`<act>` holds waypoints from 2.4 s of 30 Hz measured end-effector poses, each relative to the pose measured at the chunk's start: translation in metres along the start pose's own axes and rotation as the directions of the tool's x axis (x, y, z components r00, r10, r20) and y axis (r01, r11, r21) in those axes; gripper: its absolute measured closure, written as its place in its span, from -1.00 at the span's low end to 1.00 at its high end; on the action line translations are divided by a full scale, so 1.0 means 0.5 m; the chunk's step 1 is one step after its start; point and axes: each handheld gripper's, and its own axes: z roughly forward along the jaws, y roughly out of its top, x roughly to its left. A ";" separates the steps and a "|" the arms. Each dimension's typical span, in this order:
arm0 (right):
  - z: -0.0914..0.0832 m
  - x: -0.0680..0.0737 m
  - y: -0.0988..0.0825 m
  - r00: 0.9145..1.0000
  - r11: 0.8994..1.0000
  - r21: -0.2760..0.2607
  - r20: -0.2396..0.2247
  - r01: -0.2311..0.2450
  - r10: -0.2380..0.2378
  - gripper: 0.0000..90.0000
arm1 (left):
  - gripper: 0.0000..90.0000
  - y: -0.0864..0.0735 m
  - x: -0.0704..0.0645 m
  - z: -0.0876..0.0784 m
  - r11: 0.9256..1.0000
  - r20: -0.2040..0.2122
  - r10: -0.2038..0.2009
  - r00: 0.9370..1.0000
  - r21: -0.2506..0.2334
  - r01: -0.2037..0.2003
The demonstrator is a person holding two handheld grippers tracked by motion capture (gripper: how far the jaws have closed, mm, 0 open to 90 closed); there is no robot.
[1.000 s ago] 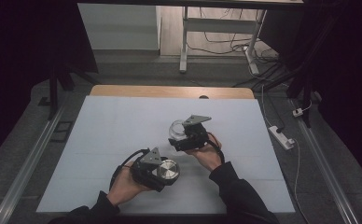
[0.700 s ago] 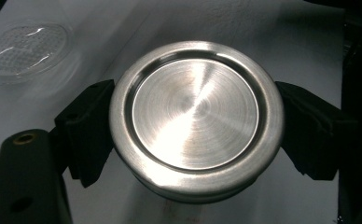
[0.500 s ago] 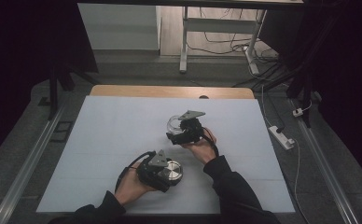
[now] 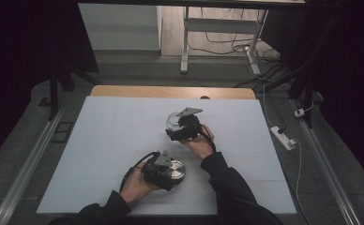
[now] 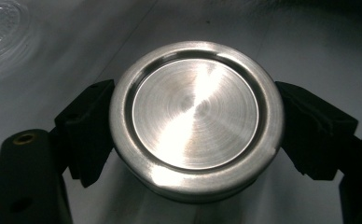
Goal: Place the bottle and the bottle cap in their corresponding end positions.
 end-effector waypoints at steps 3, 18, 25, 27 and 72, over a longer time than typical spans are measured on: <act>0.006 -0.003 0.000 1.000 1.000 0.002 0.004 0.001 -0.001 -0.68 | -0.59 -0.001 0.002 0.007 1.000 -0.006 0.004 1.000 0.009 -0.004; 0.018 -0.004 -0.008 1.000 1.000 0.004 0.011 0.016 -0.016 -0.68 | -0.59 -0.004 0.010 0.030 0.999 -0.026 -0.006 1.000 0.049 0.007; 0.018 -0.003 -0.010 1.000 1.000 0.004 0.012 0.024 -0.024 -0.68 | -0.60 -0.006 0.015 0.030 0.999 -0.010 -0.004 1.000 0.049 0.004; 0.018 -0.003 -0.008 1.000 1.000 0.011 0.013 0.019 -0.019 -0.69 | -0.60 -0.007 0.016 0.031 0.999 -0.006 -0.004 1.000 0.046 0.004; -0.092 0.019 -0.035 0.991 1.000 -0.003 -0.132 0.003 -0.003 -1.00 | -1.00 -0.061 0.051 -0.114 0.985 0.044 -0.162 0.986 -0.048 0.164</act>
